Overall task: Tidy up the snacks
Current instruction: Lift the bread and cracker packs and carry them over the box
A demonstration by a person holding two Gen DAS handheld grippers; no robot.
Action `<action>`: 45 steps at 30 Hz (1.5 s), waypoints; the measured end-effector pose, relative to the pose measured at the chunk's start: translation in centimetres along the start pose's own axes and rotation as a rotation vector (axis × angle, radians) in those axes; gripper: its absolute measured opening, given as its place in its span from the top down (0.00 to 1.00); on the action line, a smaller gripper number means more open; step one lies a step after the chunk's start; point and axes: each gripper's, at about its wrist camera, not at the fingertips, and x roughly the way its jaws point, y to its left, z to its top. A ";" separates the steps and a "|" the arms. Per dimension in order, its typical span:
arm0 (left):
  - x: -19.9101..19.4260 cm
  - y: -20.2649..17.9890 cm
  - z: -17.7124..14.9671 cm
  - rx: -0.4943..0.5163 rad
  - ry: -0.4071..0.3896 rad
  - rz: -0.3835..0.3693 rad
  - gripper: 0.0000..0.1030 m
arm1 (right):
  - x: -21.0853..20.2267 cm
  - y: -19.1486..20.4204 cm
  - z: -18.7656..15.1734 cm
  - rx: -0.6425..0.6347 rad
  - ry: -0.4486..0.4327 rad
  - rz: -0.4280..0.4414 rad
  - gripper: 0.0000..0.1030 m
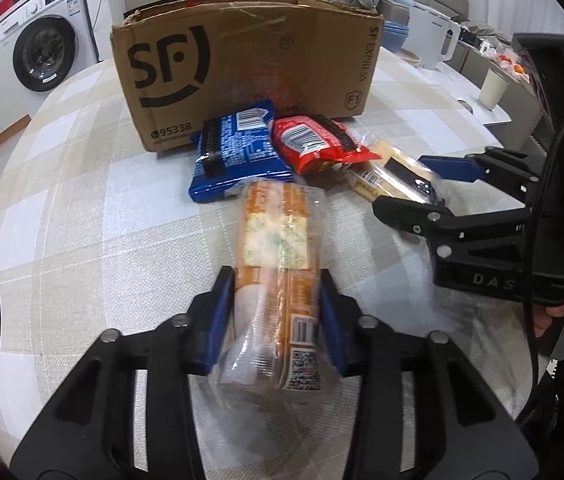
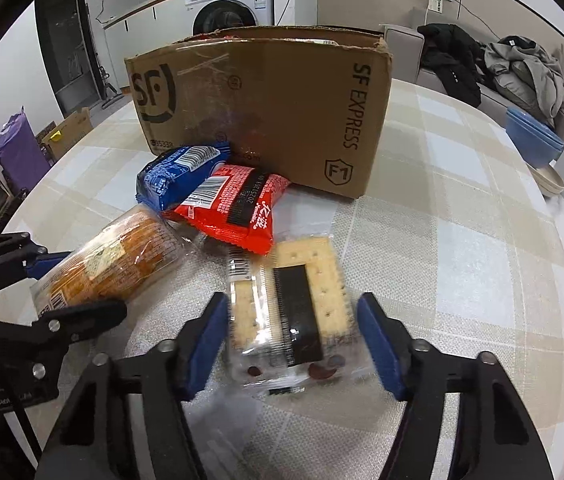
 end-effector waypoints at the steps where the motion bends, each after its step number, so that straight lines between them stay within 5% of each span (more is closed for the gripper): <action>1: -0.1 0.1 -0.1 -0.004 -0.004 -0.004 0.65 | -0.1 0.0 -0.1 0.002 -0.002 0.001 0.42; 19: -1.8 2.0 -1.7 -0.072 -0.037 -0.080 0.66 | -1.5 -1.3 -1.8 0.060 -0.031 0.011 0.42; 31: -5.3 2.8 -1.9 -0.098 -0.099 -0.098 0.66 | -5.2 -1.3 -1.9 0.088 -0.148 0.032 0.42; 45: -10.1 3.7 1.6 -0.106 -0.209 -0.062 0.66 | -9.4 -1.0 0.3 0.097 -0.285 0.113 0.42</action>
